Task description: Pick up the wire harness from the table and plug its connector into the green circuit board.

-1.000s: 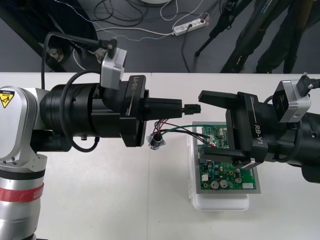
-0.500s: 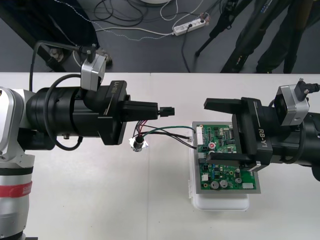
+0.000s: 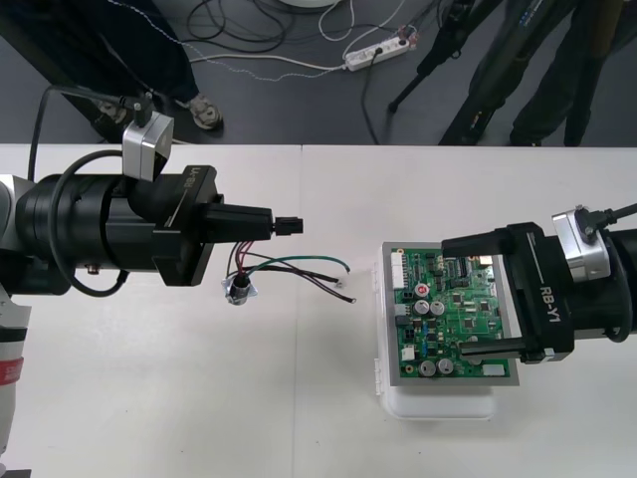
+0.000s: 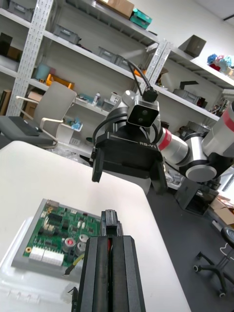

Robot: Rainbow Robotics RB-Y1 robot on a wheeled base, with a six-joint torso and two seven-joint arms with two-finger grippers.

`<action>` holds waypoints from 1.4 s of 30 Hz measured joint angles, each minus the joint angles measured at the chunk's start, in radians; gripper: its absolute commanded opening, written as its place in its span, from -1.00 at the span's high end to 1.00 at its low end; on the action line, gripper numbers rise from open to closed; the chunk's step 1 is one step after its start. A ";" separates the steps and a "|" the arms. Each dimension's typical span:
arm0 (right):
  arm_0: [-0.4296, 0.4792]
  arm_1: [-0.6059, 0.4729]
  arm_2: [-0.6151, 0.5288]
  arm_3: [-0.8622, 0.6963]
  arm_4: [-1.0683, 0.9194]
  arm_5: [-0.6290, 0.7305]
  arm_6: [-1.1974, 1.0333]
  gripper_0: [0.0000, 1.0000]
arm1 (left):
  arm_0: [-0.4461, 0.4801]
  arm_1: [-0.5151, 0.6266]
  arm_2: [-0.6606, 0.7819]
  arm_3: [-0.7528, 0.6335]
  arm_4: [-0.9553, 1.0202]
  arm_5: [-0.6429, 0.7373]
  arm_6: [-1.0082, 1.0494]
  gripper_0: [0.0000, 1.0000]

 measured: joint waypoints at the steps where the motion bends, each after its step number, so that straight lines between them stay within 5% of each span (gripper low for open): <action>1: 0.000 0.000 -0.013 0.000 0.021 -0.014 0.000 -1.00 | 0.000 0.009 0.000 0.007 0.002 -0.001 -0.011 1.00; 13: -0.021 -0.037 -0.105 0.000 0.215 -0.021 -0.063 -1.00 | 0.000 0.068 -0.004 0.142 0.045 -0.002 -0.231 1.00; 42: -0.023 -0.335 -0.035 0.000 0.570 -0.022 -0.062 -1.00 | 0.000 0.132 -0.126 0.382 0.081 -0.002 -0.474 1.00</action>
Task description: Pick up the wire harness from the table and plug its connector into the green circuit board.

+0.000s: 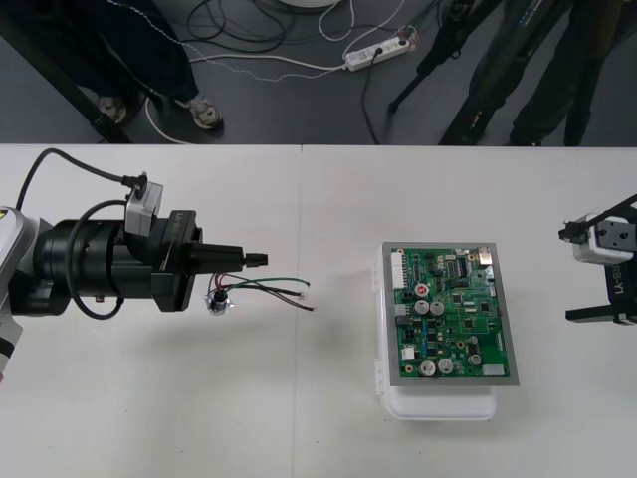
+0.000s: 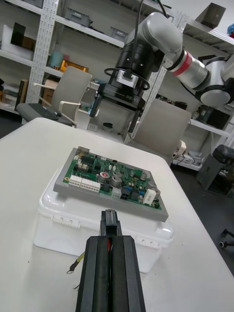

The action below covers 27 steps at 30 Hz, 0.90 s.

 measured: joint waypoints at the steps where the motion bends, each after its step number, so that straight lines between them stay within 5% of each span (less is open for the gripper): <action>1: 0.000 -0.005 0.012 0.000 0.016 0.000 0.000 -1.00 | 0.000 0.000 -0.006 0.013 0.000 0.000 -0.018 1.00; 14: 0.000 -0.025 0.191 0.000 0.212 0.000 0.000 -1.00 | 0.000 0.001 -0.103 0.110 0.000 0.000 -0.257 1.00; 27: -0.001 0.063 0.226 -0.034 0.383 0.000 -0.001 -1.00 | -0.001 0.001 -0.180 0.174 0.000 0.000 -0.318 1.00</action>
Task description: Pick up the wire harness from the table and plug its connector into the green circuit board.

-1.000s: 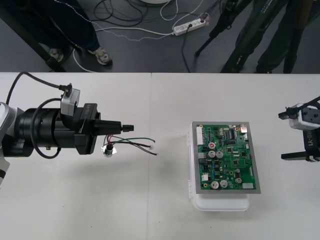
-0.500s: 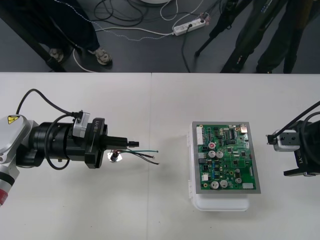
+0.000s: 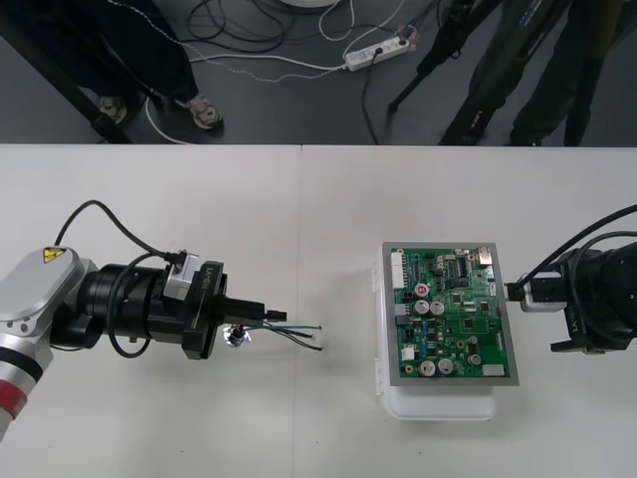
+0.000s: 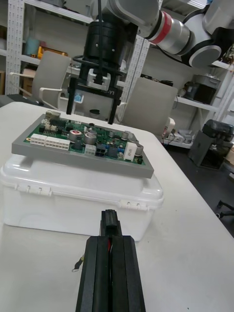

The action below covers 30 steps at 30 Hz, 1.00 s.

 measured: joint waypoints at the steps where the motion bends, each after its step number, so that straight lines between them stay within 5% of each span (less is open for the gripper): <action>1: 0.000 0.004 0.004 -0.005 0.006 0.000 0.000 -1.00 | 0.000 0.000 -0.005 0.003 0.000 0.000 -0.010 1.00; 30: -0.072 0.066 0.216 -0.017 0.238 0.000 -0.091 -1.00 | 0.000 -0.095 -0.071 0.014 -0.029 0.030 -0.043 1.00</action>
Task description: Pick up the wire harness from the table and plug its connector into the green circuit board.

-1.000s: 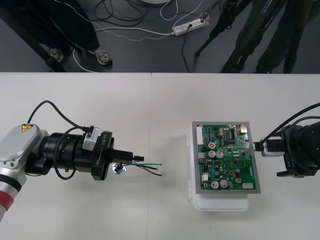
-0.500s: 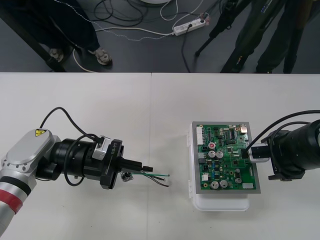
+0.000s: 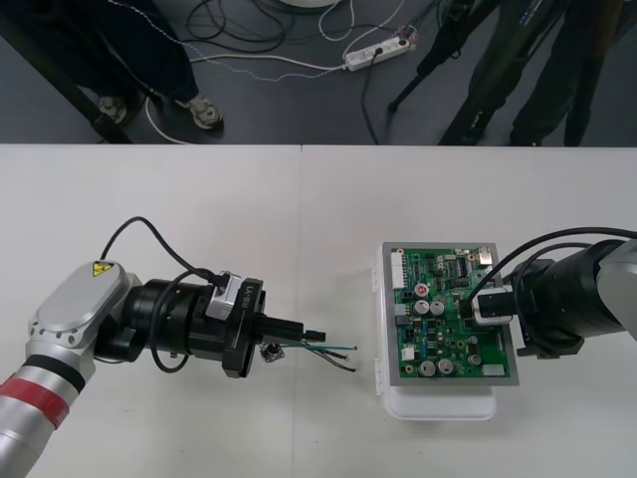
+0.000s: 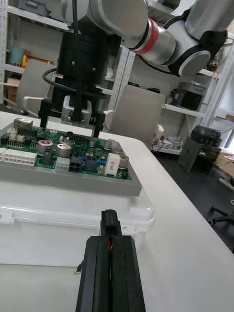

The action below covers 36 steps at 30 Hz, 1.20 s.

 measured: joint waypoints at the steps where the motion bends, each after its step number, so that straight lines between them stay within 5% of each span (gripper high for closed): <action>1: -0.001 0.001 0.002 0.000 0.001 0.000 0.000 -1.00 | 0.000 -0.004 0.000 0.000 -0.004 0.007 0.000 1.00; 36: -0.009 0.003 0.006 -0.061 0.001 -0.001 -0.061 -1.00 | -0.025 -0.114 0.000 0.001 -0.083 0.145 -0.073 1.00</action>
